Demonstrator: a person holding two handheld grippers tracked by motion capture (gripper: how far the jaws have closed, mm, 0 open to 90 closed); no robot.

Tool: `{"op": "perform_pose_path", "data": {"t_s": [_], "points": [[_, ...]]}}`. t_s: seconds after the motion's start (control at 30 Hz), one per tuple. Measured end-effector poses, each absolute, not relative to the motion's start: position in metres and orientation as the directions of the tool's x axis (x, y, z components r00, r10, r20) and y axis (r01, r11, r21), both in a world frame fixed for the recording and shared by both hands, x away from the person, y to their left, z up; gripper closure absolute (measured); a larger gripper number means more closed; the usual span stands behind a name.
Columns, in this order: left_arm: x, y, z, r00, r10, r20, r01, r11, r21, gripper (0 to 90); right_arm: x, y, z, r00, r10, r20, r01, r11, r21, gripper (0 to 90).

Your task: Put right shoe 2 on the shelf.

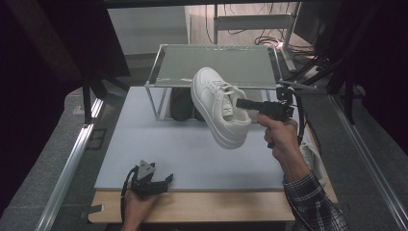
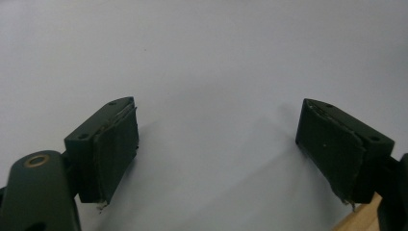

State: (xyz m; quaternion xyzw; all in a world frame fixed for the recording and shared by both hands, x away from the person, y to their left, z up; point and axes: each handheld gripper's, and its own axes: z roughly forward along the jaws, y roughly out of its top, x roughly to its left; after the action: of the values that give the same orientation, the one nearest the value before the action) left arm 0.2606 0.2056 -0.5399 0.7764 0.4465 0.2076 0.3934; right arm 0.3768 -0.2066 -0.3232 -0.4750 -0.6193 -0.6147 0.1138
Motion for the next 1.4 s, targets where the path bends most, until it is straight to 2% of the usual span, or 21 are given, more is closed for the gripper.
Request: {"op": "perform_pose_path", "data": {"t_s": [1.4], "points": [[0.261,0.206,-0.54,0.514,0.857,-0.029,0.531,-0.291,0.796,15.1,0.468,-0.155,-0.31,-0.368,0.583,0.725,0.706,-0.332,0.625,80.8]]}}
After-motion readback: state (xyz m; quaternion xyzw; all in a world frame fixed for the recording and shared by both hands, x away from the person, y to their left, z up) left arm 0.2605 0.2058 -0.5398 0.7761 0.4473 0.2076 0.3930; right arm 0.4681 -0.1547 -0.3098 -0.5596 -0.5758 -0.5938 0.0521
